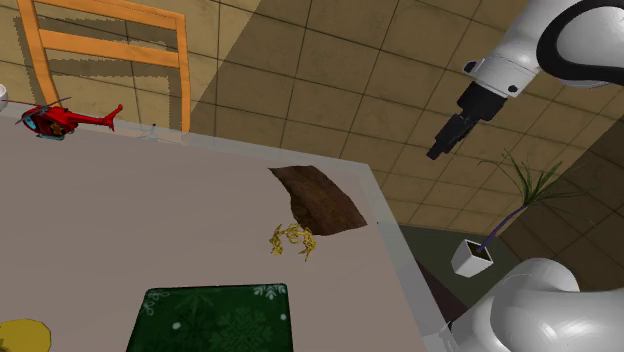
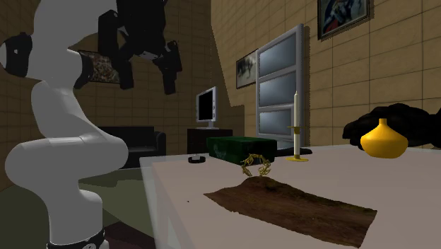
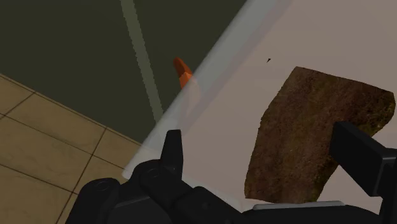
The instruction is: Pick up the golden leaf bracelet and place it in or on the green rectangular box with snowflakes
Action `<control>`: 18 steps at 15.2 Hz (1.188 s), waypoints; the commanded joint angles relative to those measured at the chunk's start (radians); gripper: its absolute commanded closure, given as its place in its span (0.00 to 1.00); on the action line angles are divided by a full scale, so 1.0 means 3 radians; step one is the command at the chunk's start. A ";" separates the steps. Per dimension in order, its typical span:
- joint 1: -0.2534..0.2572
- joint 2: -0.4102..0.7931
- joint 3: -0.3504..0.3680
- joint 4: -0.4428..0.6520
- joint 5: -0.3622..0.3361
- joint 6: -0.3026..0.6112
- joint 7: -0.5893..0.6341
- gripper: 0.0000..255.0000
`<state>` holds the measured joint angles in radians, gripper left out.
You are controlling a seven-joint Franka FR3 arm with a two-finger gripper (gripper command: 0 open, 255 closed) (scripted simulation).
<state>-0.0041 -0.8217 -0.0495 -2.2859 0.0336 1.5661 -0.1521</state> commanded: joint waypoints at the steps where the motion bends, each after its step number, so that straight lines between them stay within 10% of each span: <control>1: 0.0000 0.0000 0.0000 0.0000 0.0000 0.0000 0.0000 0.00; 18: 0.0624 0.0912 0.0953 0.0042 0.0438 0.0776 0.0251 0.00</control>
<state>0.1710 -0.5781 0.2115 -2.2910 0.1575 1.7859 -0.0907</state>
